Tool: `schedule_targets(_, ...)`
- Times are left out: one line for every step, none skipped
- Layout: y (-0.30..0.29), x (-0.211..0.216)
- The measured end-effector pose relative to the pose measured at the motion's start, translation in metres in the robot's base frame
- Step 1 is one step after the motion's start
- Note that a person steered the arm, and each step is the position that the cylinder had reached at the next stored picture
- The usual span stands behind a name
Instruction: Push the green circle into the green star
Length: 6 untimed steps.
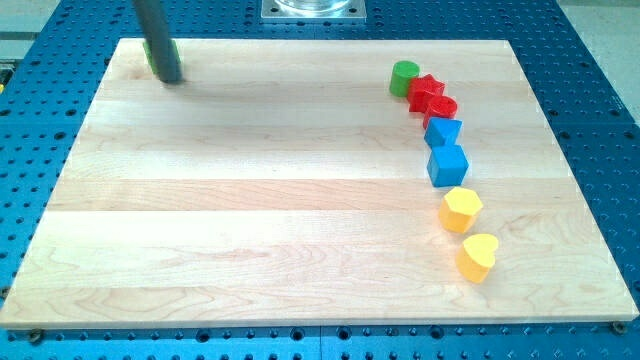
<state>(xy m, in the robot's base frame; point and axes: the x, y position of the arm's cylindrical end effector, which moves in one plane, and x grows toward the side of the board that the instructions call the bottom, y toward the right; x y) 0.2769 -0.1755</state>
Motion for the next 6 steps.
schedule_targets(0.101,-0.028)
schedule_targets(0.22,-0.053)
schedule_targets(0.305,-0.037)
schedule_targets(0.324,-0.03)
schedule_targets(0.322,-0.005)
schedule_targets(0.32,0.008)
